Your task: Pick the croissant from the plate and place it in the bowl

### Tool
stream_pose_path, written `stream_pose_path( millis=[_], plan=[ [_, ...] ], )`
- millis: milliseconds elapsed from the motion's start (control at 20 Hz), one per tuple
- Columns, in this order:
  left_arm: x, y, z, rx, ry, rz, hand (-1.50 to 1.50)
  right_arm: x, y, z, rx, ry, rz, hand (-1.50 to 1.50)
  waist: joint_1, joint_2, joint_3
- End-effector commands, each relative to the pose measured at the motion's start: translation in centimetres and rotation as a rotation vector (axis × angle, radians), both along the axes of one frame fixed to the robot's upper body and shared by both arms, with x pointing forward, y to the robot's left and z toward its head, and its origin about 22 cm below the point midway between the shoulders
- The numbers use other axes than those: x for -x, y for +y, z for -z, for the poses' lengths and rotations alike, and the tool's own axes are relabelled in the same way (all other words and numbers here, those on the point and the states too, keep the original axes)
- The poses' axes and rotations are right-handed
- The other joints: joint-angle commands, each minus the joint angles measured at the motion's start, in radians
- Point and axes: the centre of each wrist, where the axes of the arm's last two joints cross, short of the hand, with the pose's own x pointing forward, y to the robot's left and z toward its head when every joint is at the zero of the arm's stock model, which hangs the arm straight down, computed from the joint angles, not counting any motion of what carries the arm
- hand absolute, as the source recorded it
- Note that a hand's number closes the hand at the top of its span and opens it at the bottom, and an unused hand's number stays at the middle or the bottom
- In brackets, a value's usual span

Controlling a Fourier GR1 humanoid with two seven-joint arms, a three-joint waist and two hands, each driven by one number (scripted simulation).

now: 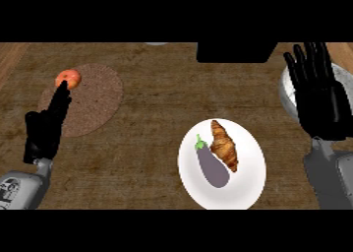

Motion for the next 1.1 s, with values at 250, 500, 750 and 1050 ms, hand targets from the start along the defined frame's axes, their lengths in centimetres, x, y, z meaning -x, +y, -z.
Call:
stream_pose_path(
  millis=[250,500,750,1050],
  plan=[
    [-0.2,2.6,-2.7,-0.014,-0.118,-0.004,0.0,0.8,1.3,-7.3,0.636,-0.406,-0.266,1.5,0.024,-0.002,-0.003],
    [0.7,3.1,-1.3,0.031,-0.074,-0.057,0.0,3.8,-4.9,0.2,1.041,-0.011,0.244,-1.5,-0.061,-0.01,-0.003],
    [1.9,3.4,-2.0,0.066,-0.07,-0.016,0.0,11.2,-0.6,4.3,1.141,-0.11,0.186,-1.5,-0.036,-0.004,0.0],
    [1.8,5.2,-1.8,0.044,-0.098,0.002,0.0,14.2,0.1,0.8,1.174,-0.015,0.283,-1.5,-0.016,0.007,0.0]
  ],
)
